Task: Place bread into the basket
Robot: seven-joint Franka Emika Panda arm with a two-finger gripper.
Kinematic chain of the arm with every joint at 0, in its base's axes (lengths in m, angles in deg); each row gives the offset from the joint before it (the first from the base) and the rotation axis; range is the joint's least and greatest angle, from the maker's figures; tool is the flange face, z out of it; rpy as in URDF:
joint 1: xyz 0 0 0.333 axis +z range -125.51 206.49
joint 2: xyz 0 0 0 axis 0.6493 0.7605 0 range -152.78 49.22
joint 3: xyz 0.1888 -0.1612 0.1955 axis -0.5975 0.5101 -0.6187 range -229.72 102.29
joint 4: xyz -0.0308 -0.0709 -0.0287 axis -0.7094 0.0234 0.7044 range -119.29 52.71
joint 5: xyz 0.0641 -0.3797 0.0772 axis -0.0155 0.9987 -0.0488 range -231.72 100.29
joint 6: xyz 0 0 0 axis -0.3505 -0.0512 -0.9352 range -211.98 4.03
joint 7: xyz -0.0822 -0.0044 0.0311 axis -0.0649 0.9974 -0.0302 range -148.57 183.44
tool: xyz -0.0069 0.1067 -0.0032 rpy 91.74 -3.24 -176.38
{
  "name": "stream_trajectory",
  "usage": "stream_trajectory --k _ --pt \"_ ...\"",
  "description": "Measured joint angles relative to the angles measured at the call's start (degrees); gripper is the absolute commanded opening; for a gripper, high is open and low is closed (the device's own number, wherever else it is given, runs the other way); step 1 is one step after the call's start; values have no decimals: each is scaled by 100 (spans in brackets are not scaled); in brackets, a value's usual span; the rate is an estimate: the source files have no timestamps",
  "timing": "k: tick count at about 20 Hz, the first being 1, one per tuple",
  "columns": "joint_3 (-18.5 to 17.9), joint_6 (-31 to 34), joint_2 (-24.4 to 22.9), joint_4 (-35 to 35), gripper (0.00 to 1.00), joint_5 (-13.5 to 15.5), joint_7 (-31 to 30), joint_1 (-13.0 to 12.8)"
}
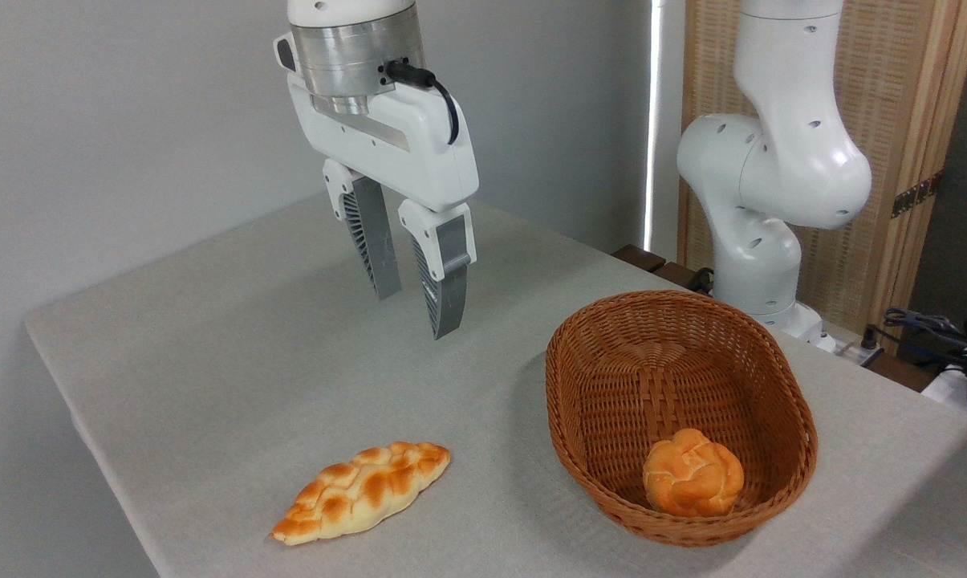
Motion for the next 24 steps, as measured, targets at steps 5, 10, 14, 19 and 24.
stream_trajectory --k 5,10,14,19,24 --pt "35 -111 36 -2 100 6 0 -2" --pt "134 -897 135 -333 100 20 0 -7" --pt "388 -1715 240 -877 100 45 -19 -17" --pt "399 -2638 410 -1442 100 44 -19 14" --pt "396 -3132 666 -1674 100 -123 -19 113"
